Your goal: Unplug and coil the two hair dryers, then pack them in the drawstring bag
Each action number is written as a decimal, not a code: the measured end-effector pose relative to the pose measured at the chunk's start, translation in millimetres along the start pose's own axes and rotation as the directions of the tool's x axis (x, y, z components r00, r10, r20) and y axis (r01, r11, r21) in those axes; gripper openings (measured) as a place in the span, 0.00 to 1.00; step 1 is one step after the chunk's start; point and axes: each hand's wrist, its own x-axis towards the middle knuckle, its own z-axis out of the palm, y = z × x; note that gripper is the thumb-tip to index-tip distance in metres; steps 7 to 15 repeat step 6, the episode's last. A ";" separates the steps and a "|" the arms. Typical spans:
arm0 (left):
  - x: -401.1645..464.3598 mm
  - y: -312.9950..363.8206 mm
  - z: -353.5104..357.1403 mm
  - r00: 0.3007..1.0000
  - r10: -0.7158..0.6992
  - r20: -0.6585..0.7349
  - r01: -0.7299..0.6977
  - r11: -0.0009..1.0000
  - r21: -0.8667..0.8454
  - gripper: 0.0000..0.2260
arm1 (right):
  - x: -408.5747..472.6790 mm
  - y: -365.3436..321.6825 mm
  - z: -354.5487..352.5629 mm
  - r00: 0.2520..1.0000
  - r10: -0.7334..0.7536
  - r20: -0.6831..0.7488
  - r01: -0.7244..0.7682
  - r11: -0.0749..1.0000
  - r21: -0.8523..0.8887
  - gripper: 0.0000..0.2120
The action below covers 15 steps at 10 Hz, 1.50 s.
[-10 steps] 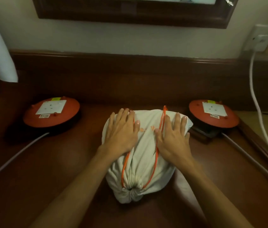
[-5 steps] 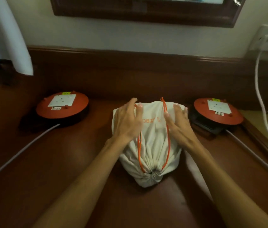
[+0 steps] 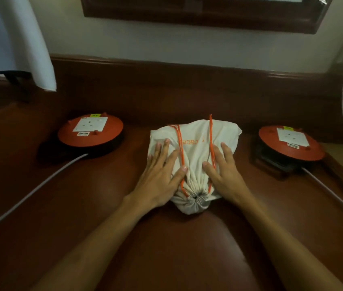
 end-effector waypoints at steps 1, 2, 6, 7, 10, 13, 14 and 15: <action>23.3 -15.2 -5.1 1.000 -0.009 -0.002 0.009 1.000 -0.027 0.30 | 27.6 -6.4 7.5 1.000 0.003 -0.004 -0.003 1.000 0.015 0.33; 39.8 -25.1 -5.7 0.998 -0.021 -0.064 0.016 0.997 -0.076 0.28 | 47.6 -4.8 14.5 1.000 0.011 -0.024 -0.010 0.999 0.034 0.33; 37.4 -41.3 -14.8 0.900 -0.294 -0.321 0.136 0.891 -0.433 0.31 | 46.1 2.1 7.8 0.940 0.133 -0.314 -0.014 0.936 0.352 0.27; 37.4 -41.3 -14.8 0.900 -0.294 -0.321 0.136 0.891 -0.433 0.31 | 46.1 2.1 7.8 0.940 0.133 -0.314 -0.014 0.936 0.352 0.27; 37.4 -41.3 -14.8 0.900 -0.294 -0.321 0.136 0.891 -0.433 0.31 | 46.1 2.1 7.8 0.940 0.133 -0.314 -0.014 0.936 0.352 0.27; 37.4 -41.3 -14.8 0.900 -0.294 -0.321 0.136 0.891 -0.433 0.31 | 46.1 2.1 7.8 0.940 0.133 -0.314 -0.014 0.936 0.352 0.27; 37.4 -41.3 -14.8 0.900 -0.294 -0.321 0.136 0.891 -0.433 0.31 | 46.1 2.1 7.8 0.940 0.133 -0.314 -0.014 0.936 0.352 0.27; 37.4 -41.3 -14.8 0.900 -0.294 -0.321 0.136 0.891 -0.433 0.31 | 46.1 2.1 7.8 0.940 0.133 -0.314 -0.014 0.936 0.352 0.27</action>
